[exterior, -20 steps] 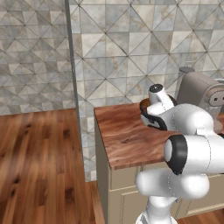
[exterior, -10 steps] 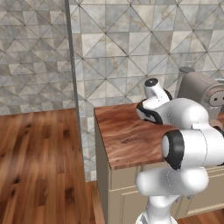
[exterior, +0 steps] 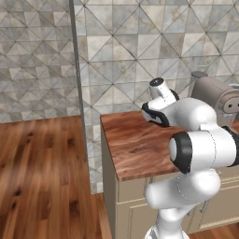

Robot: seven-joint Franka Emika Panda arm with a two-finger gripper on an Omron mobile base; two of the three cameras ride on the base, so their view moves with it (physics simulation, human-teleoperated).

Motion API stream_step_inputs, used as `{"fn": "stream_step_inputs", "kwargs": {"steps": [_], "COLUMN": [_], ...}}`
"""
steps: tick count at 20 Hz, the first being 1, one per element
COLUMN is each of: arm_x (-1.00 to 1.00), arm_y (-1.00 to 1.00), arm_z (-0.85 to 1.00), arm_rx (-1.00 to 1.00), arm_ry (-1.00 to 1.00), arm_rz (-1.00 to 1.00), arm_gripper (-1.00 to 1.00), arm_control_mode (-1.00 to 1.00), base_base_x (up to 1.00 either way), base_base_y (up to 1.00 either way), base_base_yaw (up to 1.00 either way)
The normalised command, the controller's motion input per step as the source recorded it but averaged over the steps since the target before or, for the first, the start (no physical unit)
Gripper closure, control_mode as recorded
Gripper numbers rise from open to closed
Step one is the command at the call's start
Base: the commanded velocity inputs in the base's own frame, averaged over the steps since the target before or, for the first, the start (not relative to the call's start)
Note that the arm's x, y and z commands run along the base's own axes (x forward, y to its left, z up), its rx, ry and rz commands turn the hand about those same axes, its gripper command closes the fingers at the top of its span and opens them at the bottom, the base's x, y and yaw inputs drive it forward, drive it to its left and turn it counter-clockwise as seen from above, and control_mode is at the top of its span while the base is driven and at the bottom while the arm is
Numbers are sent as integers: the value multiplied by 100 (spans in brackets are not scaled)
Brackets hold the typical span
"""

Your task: Pick up the bowls on the counter and stack them on top of one another in the open cabinet. Place the smaller bowl on top of the larger bowl.

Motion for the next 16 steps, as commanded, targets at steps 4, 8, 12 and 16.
{"fn": "stream_step_inputs", "kwargs": {"steps": [4, 8, 12, 16], "arm_x": [24, 24, 26, 29], "arm_y": [9, 5, 1, 0], "arm_z": [4, 0, 0, 0], "arm_rx": [-1, -2, -2, -2], "arm_ry": [1, 1, 1, 1], "arm_rz": [0, 0, 0, 0], "arm_gripper": [100, 100, 100, 100], "arm_control_mode": [-100, -100, -100, -100], "base_base_x": [0, 0, 0, 0], "base_base_y": [0, 0, 0, 0], "base_base_yaw": [0, 0, 0, 0]}}
